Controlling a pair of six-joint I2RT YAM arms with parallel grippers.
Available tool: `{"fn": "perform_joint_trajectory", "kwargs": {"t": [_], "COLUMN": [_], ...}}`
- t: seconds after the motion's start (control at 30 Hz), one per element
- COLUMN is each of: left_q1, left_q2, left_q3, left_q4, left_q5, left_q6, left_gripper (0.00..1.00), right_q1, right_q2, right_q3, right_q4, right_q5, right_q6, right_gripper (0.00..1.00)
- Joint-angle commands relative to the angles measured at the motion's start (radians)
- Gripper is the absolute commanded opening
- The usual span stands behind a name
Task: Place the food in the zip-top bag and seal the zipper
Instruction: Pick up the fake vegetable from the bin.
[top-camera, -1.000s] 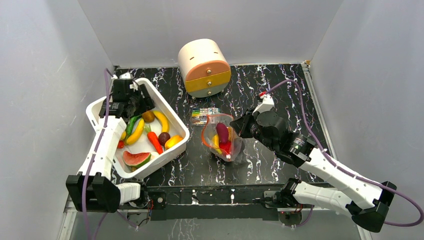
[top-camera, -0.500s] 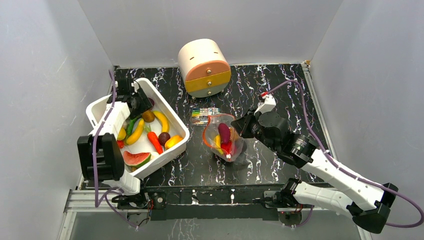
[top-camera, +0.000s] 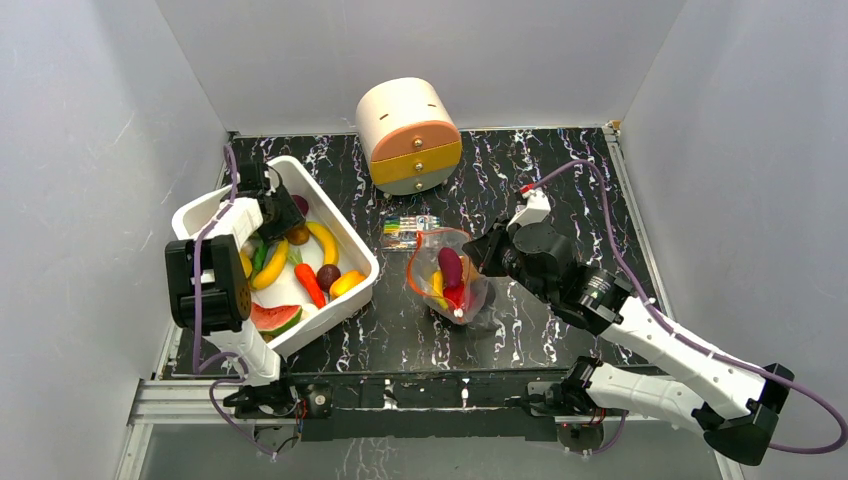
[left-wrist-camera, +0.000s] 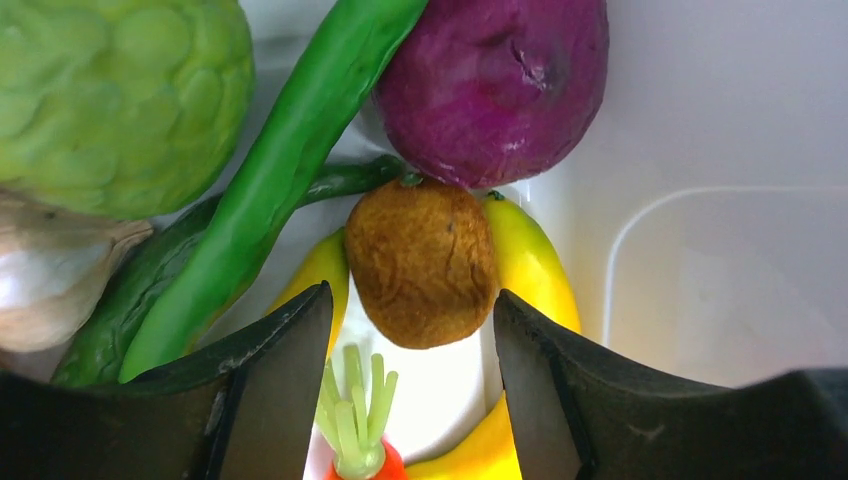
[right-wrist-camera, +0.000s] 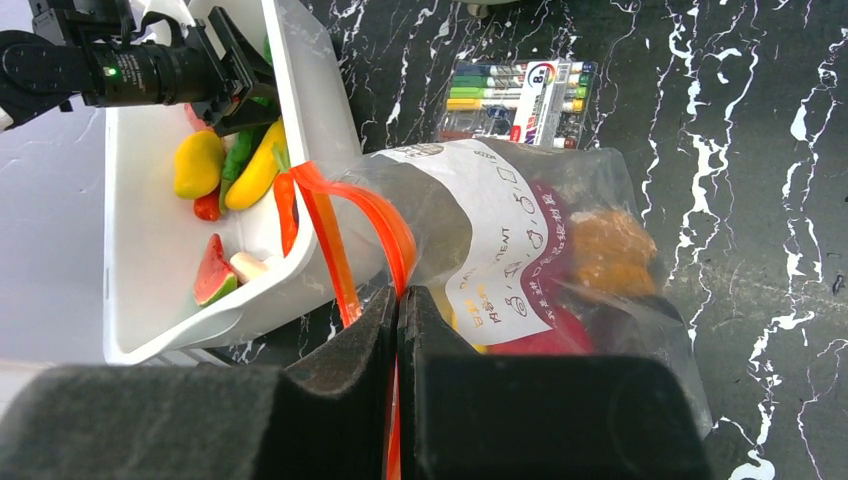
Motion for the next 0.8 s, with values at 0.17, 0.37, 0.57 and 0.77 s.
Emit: {"fn": "perform_joint_trajectory", "kwargs": {"t": [0.17,0.37,0.57,0.77], "left_q1": [0.006,0.009,0.011,0.011], "left_q2": [0.065,0.114,0.088,0.051], "left_q3": [0.036,0.069,0.057,0.052], "left_q4": [0.04,-0.029,-0.03,-0.047], "left_q5": [0.084,0.074,0.068,0.036], "left_q6": [0.03,0.035,0.043,0.042], "left_gripper": [0.59,0.59,0.49,0.46], "right_q1": [0.004,0.004,0.004,0.004], "right_q2": [-0.009,-0.02,-0.029,-0.047], "right_q3": [0.063,0.042,0.042,0.036], "right_q4": [0.031,0.029,0.016,0.011], "right_q5": [0.029,0.022,0.033,0.048], "right_q6": [0.007,0.023,0.026,0.021], "right_gripper": [0.0,0.0,0.0,0.0]}}
